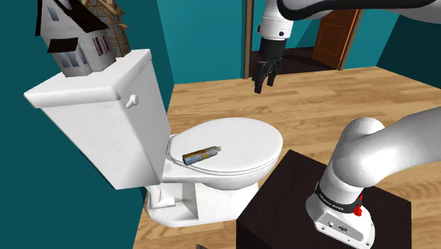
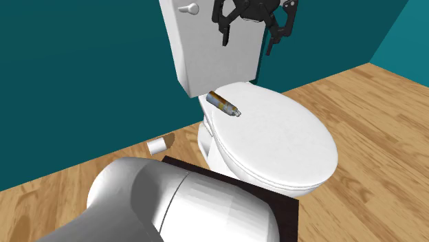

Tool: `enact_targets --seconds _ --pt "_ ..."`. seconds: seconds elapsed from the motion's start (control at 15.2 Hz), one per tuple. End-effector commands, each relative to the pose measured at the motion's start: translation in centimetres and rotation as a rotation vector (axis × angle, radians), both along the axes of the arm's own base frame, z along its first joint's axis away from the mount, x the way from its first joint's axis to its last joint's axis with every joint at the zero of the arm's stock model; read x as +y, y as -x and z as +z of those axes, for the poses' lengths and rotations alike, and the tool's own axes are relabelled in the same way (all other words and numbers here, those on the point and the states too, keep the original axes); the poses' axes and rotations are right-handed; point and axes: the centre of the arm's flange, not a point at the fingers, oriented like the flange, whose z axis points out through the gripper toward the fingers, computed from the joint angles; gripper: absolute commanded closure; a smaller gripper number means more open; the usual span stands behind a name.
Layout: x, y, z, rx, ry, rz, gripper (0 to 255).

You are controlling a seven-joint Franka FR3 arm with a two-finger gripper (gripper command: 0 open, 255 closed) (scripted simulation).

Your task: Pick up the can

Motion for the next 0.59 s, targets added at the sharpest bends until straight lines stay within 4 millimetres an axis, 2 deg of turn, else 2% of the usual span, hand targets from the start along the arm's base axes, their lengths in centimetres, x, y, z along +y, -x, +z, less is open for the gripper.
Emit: enact_targets --seconds 0.0,0.53 --pt "0.0 0.0 0.0 0.000 0.000 0.000 0" --pt "0.5 -7.2 -8.0 0.009 -0.003 0.212 0"
